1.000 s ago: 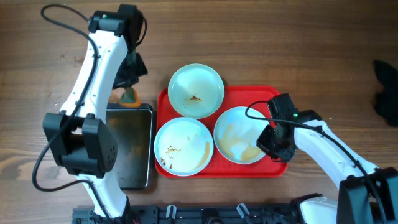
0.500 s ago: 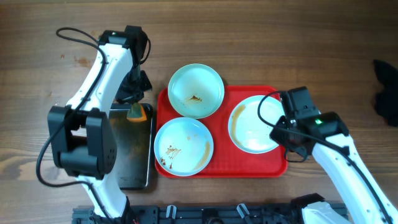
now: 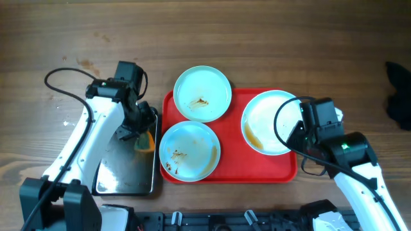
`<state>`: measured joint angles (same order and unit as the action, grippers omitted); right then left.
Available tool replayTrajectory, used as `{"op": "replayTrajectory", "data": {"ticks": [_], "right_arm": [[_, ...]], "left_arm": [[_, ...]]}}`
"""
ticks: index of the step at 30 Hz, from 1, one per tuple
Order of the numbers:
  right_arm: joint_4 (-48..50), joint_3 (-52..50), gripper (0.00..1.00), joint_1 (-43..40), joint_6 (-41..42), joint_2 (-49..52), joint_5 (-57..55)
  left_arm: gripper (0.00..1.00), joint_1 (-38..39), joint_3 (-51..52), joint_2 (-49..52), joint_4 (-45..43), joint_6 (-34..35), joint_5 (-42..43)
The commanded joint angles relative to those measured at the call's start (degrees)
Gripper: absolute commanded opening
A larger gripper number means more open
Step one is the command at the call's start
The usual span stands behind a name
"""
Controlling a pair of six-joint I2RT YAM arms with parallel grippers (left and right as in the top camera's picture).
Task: Clean dirty plates on tray and stack at the side
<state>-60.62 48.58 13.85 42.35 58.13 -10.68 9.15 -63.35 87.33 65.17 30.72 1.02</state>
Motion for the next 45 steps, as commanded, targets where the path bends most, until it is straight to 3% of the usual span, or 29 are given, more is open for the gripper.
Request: {"op": "replayTrajectory", "data": {"ticks": [1, 9, 19, 24, 27, 30, 31, 32, 36, 39, 45], "right_arm": [[0.11, 1.22, 0.05, 0.02, 3.02, -0.9, -6.54], [-5.46, 3.76, 0.05, 0.02, 4.26, 2.43, -8.0], [-23.21, 23.47, 0.05, 0.02, 4.35, 8.11, -7.26], [-30.08, 25.9, 0.05, 0.15, 4.28, 14.69, -7.96], [-28.96, 25.9, 0.05, 1.29, 3.15, 16.22, -7.1], [-23.5, 25.9, 0.04, 2.56, -0.11, 16.28, 0.5], [-22.36, 25.9, 0.06, 2.54, -0.15, 16.28, 2.23], [-21.2, 25.9, 0.25, 2.47, 0.7, 16.28, 3.1], [-21.2, 25.88, 0.69, 1.31, 6.64, 16.28, 0.87], [-21.64, 25.53, 0.81, -0.81, 8.28, 16.28, -1.2], [-18.25, 19.34, 0.84, -9.16, 5.31, 16.35, 1.79]], "left_arm": [[0.04, 0.63, 0.39, -0.87, -0.74, -0.48, 1.7], [0.04, 0.74, 0.72, -0.87, -1.4, -1.49, 0.39], [0.04, 0.74, 6.99, -0.87, -7.15, -1.75, -1.01], [0.04, 0.74, 8.17, -0.87, -9.16, -1.77, -1.03], [0.04, 0.74, 8.17, -0.87, -9.68, -1.97, -1.03], [0.04, 0.74, 8.17, -0.87, -9.97, -2.01, -1.03], [0.04, 0.74, 8.17, -0.87, -10.1, -2.01, -1.05], [0.04, 0.74, 8.17, -0.87, -10.12, -2.03, -1.05], [0.04, 0.72, 8.17, -0.87, -10.03, -3.34, -1.03], [0.04, 0.7, 8.17, -0.87, -9.92, -3.56, -1.05], [0.04, 0.68, 8.17, -0.87, -10.69, -3.85, -1.05]]}}
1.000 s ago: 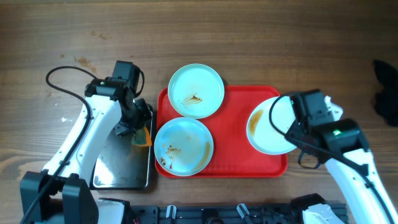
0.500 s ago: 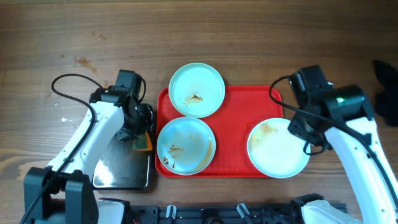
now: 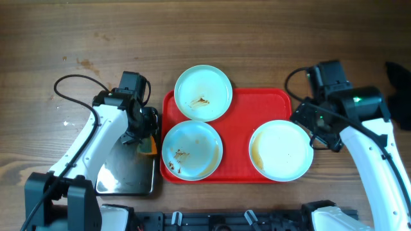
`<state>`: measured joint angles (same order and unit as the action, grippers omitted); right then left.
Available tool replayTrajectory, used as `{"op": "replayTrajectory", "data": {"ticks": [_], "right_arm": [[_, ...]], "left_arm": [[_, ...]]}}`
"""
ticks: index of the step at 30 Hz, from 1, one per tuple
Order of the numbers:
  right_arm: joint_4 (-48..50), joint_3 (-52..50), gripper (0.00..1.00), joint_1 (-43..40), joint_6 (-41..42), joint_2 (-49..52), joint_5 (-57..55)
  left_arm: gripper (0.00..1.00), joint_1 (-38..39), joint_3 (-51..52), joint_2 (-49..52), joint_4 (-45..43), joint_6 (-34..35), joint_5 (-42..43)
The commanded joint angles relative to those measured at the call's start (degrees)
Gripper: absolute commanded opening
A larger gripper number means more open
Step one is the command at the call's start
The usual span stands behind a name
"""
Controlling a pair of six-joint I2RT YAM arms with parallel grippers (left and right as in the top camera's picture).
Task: Clean dirty plates on tray and stack at the side
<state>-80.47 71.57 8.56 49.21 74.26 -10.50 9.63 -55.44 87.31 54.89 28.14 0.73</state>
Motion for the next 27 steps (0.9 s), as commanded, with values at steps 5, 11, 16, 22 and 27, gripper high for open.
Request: {"op": "replayTrajectory", "data": {"ticks": [5, 11, 16, 22, 27], "right_arm": [[6.51, -10.62, 0.82, -10.6, -5.9, 0.2, 11.17], [10.73, -18.93, 0.8, -16.26, -10.43, -0.24, 18.75], [16.26, -25.2, 0.8, -18.4, -12.79, -2.71, 23.85], [23.32, -33.0, 0.79, -18.4, -12.48, -5.49, 27.61], [26.53, -35.82, 0.78, -18.4, -10.71, -6.36, 28.41]], "left_arm": [[0.04, 0.22, 0.26, -0.85, -0.55, -2.51, -0.79], [0.04, 0.2, 0.26, -0.85, -1.42, -3.82, -0.76], [0.04, 0.22, 0.26, -0.85, -1.6, -4.22, -0.76], [0.04, 0.22, 0.26, -0.85, -1.57, -5.27, -0.68], [0.04, 0.22, 0.26, -0.85, -1.53, -5.27, -0.52]]}}
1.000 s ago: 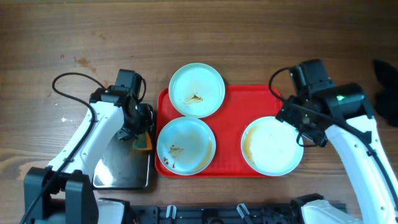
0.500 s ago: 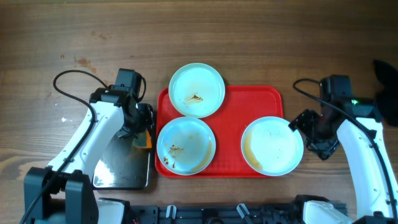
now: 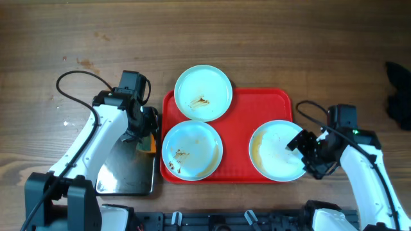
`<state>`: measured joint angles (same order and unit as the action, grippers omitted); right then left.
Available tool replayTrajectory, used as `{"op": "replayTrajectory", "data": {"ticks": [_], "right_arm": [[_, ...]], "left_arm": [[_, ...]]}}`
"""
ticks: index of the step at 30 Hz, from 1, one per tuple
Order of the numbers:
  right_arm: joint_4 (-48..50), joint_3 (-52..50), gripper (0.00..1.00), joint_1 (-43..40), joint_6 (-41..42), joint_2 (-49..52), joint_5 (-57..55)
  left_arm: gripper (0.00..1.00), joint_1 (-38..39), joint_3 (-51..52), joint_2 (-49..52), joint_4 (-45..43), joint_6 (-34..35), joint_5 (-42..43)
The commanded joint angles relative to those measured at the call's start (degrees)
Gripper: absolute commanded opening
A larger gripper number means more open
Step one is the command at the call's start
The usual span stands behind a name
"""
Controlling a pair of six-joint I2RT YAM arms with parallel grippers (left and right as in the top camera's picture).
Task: Clean dirty plates on tray and stack at the side
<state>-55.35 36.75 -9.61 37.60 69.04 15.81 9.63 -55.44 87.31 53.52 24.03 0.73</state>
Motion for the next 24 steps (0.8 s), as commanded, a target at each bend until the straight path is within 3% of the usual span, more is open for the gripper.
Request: {"op": "replayTrajectory", "data": {"ticks": [1, 10, 17, 24], "right_arm": [[1.77, -1.03, 0.77, -0.24, 1.68, -1.18, 2.05], [3.85, -0.37, 0.74, -0.92, 0.48, -3.89, 1.03], [-8.87, 13.7, 0.8, -5.95, -7.28, -6.75, -4.15], [-11.21, 10.01, 0.82, -14.84, -12.17, -9.05, 2.36]], "left_arm": [[0.04, 0.22, 0.26, -0.85, -0.17, -1.18, -0.52], [0.05, 0.22, 0.26, -0.85, 0.02, -1.38, -0.13], [0.05, 0.22, 0.26, -0.85, -0.46, -1.81, -0.11], [0.05, 0.22, 0.26, -0.85, -1.29, -3.78, 1.9]]}}
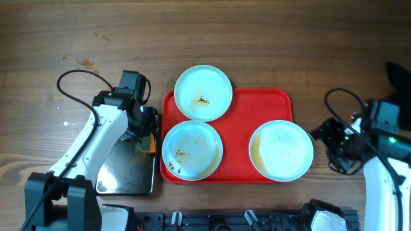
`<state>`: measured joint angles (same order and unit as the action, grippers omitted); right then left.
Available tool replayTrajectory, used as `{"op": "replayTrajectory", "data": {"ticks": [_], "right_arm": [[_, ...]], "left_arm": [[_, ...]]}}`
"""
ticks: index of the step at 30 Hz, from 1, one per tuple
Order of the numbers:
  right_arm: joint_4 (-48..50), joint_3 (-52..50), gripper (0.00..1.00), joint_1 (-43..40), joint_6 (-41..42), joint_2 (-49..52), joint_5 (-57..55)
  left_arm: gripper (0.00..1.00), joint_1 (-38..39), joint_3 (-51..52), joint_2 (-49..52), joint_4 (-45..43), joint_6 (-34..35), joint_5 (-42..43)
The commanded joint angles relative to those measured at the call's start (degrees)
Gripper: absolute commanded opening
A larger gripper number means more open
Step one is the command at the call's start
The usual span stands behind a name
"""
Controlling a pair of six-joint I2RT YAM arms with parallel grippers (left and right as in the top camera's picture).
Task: Clean dirty plates on tray and stack at the side
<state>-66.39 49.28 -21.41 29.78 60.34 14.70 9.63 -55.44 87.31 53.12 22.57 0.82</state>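
Note:
A red tray (257, 106) carries three plates. A pale blue plate (203, 94) with brown smears overhangs its far left corner. A second smeared blue plate (191, 151) sits at its near left. A white plate (280, 151) with a brown streak on its left side rests at the near right, overhanging the tray's edge. My left gripper (140, 136) is low over a yellow-orange sponge (149, 145) and looks shut on it. My right gripper (331, 146) is open just right of the white plate, apart from it.
A dark metal tray (125, 170) lies left of the red tray, under the sponge. A black object (397, 90) sits at the table's right edge. A black rail (218, 221) runs along the near edge.
My right gripper was over the right part of the white plate. It now stands off the plate's right side. The plate and the left arm are unchanged.
At first the white plate lay at the tray's far right with my right gripper at its rim. Then the plate was lower on the tray, at the near right. The right gripper then sat over the plate and now is clear of it. The left gripper stayed at the sponge.

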Motion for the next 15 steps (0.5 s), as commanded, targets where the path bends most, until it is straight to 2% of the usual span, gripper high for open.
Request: {"op": "replayTrajectory", "data": {"ticks": [1, 8, 15], "right_arm": [[0.5, -4.28, 0.82, -4.52, -4.83, -0.35, 5.18], [9.03, -14.27, 0.82, -7.93, -5.6, -0.22, 16.33], [14.03, -20.59, 0.83, -7.93, -2.36, -0.22, 15.82]], "left_arm": [[0.05, 0.22, 0.26, -0.85, -1.09, -2.69, 2.51], [0.06, 0.22, 0.26, -0.85, -1.31, -2.73, 2.8], [0.06, 0.22, 0.26, -0.85, -1.27, -2.89, 2.8]]}}
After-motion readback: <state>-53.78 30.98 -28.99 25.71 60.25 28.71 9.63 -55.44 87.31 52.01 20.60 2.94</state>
